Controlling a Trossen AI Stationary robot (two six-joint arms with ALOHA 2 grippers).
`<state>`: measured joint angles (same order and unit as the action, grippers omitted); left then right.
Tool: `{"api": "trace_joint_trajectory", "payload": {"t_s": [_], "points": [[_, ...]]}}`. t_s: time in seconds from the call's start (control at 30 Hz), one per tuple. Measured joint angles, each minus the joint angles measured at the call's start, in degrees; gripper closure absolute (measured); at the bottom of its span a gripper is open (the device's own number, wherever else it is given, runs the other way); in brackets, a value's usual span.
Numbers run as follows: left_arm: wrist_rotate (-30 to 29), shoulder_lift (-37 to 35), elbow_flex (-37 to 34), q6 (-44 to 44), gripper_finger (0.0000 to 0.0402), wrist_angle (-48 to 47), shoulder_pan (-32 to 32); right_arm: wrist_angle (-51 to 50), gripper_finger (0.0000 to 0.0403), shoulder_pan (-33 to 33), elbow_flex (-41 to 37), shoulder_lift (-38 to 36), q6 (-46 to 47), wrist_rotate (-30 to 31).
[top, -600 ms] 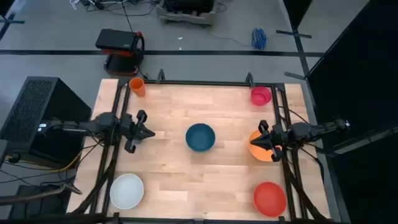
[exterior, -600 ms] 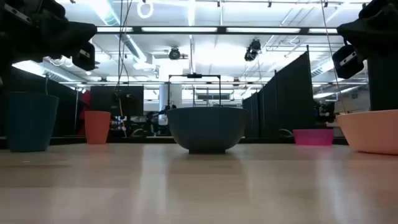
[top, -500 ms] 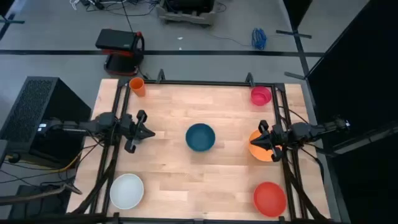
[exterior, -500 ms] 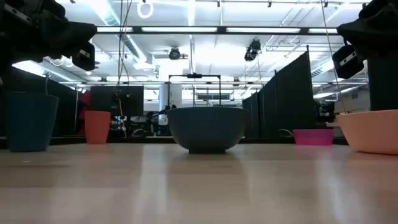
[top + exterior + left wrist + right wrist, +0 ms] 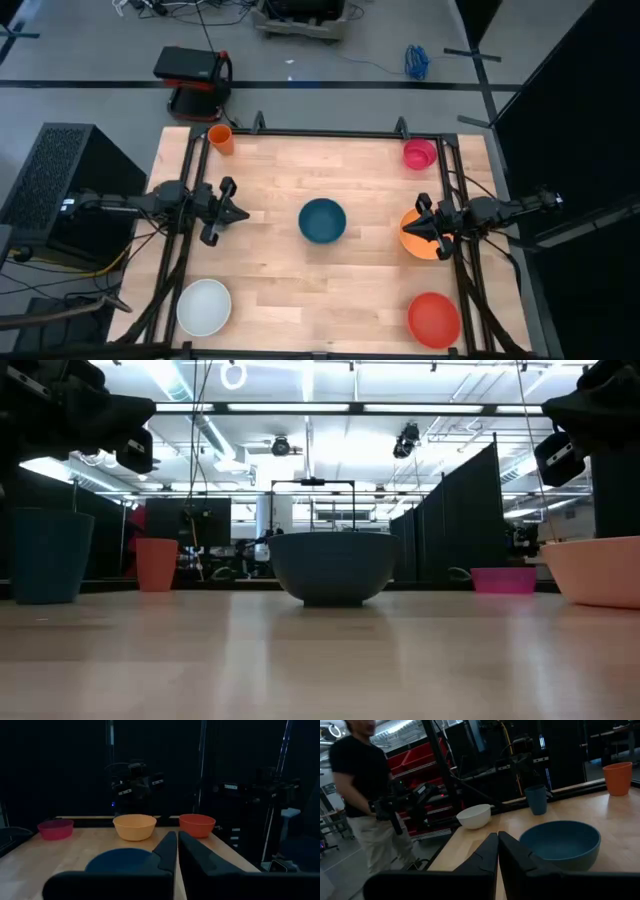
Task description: Nest bowls inside each other
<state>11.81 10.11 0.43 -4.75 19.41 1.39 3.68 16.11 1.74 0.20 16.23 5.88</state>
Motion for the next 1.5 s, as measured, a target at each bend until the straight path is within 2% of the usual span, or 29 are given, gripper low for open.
{"api": "trace_joint_trajectory", "payload": {"t_s": [1.5], "points": [[0.0, 0.0, 0.0, 0.0, 0.0397, 0.9, 0.0, 0.0, 0.0403, 0.0, 0.0, 0.0, 0.0, 0.0]]}}
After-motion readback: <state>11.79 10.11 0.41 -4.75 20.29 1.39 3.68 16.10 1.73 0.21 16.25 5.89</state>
